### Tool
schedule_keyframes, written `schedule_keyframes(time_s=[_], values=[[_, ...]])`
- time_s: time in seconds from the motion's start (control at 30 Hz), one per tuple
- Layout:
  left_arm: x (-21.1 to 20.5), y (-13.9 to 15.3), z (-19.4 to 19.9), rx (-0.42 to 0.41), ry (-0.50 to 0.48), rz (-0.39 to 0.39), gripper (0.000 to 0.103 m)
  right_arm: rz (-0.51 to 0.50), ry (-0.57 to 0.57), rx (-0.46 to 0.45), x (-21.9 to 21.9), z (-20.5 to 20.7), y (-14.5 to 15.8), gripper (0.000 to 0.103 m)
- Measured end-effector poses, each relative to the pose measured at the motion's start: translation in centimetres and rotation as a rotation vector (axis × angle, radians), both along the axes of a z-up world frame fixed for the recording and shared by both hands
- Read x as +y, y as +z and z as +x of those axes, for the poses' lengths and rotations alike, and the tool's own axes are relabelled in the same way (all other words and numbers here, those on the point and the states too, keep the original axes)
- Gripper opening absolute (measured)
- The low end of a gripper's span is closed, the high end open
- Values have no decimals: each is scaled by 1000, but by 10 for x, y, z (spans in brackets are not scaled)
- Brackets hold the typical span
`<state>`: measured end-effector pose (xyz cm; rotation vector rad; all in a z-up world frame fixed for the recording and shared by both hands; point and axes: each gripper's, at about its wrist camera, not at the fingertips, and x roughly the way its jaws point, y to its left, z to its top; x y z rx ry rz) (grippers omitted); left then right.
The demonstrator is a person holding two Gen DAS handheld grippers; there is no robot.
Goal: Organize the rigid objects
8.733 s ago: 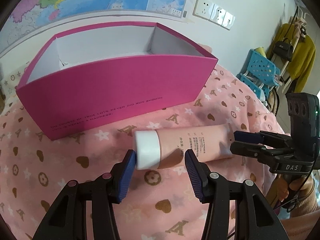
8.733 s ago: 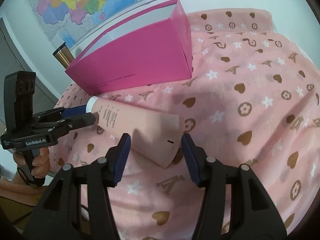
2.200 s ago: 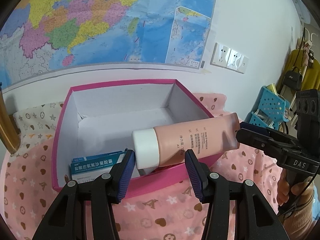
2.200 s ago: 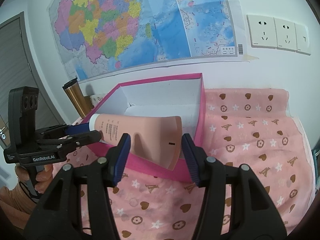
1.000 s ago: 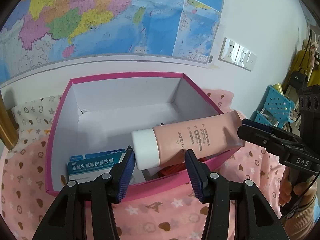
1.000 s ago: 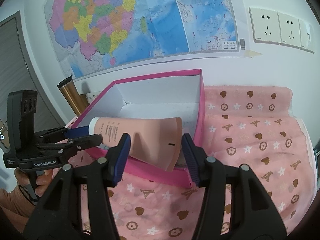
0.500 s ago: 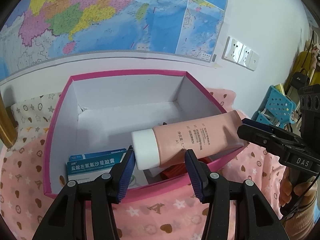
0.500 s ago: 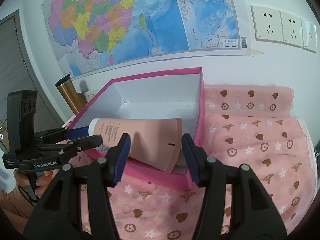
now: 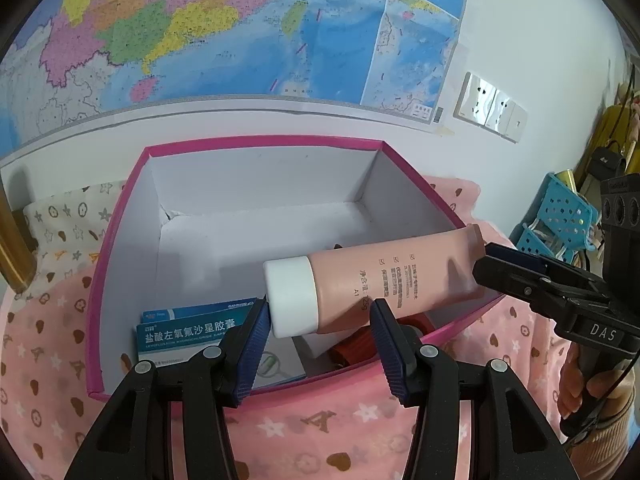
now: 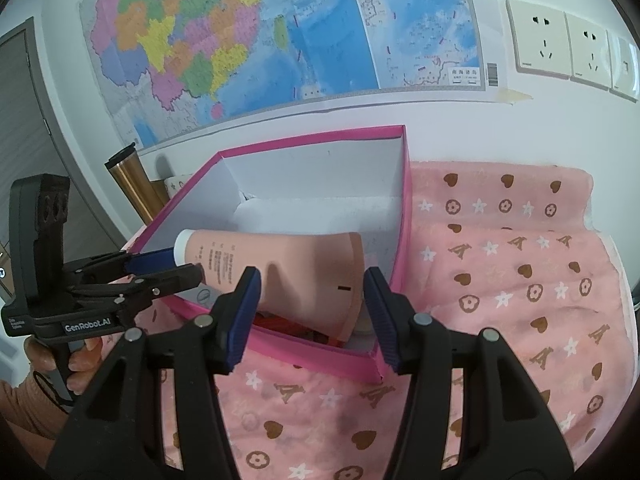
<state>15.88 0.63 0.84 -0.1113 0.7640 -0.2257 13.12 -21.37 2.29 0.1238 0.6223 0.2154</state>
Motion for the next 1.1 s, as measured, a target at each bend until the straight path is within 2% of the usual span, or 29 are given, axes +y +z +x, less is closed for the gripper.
schedule_keyframes(time_s=[0.43, 0.63, 0.73, 0.83, 0.9, 0.97, 1.03, 1.1], values=[[1, -7, 8, 33, 17, 7, 53, 5, -9, 24, 2, 5, -6, 58], [4, -2, -7, -13, 24, 17, 67, 8, -14, 0, 5, -5, -5, 66], [5, 5, -23, -61, 26, 9, 78, -2, -5, -34, 10, -18, -2, 68], [7, 13, -40, -111, 31, 11, 86, -32, -3, -85, 20, -35, 1, 81], [7, 16, -50, -135, 30, 15, 91, -60, 4, -122, 28, -46, 2, 85], [9, 19, -63, -163, 47, 26, 103, -104, 3, -156, 41, -58, 1, 89], [12, 19, -75, -180, 62, 31, 103, -140, 5, -178, 50, -66, -3, 101], [14, 18, -81, -179, 80, 41, 103, -174, -8, -204, 59, -77, -8, 103]])
